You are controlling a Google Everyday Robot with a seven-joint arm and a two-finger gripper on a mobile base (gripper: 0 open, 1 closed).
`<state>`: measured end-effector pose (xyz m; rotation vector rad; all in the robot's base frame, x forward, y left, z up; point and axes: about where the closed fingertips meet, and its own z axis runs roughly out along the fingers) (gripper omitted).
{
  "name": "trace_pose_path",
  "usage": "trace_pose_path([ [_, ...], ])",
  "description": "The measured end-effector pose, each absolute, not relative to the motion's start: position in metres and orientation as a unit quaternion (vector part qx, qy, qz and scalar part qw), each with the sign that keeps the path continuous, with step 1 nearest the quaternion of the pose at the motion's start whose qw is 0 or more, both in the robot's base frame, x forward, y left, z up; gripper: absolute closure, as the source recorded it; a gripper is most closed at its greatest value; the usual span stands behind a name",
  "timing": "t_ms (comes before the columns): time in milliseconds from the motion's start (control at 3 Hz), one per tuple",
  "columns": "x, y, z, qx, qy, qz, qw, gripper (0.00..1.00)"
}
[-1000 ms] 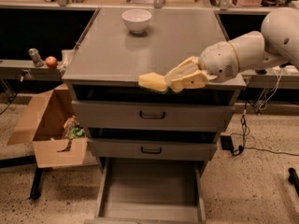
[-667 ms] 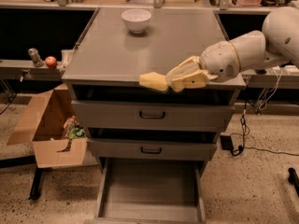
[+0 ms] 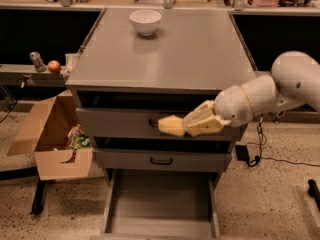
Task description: Place sponge into bottom drawer
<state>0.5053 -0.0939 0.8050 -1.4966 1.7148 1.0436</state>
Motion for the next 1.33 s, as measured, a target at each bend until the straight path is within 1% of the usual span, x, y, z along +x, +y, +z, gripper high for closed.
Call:
trace_pose_path([
  [333, 0.476, -0.104, 0.740, -0.557, 0.695, 0.357, 0.281, 1.00],
  [667, 0.450, -0.095, 0.706, -0.557, 0.701, 0.369, 0.248, 1.00],
  [1000, 0.450, -0.095, 0.706, -0.557, 0.701, 0.369, 0.248, 1.00],
  [1333, 0.439, -0.087, 0.680, -0.555, 0.696, 0.385, 0.245, 1.00],
])
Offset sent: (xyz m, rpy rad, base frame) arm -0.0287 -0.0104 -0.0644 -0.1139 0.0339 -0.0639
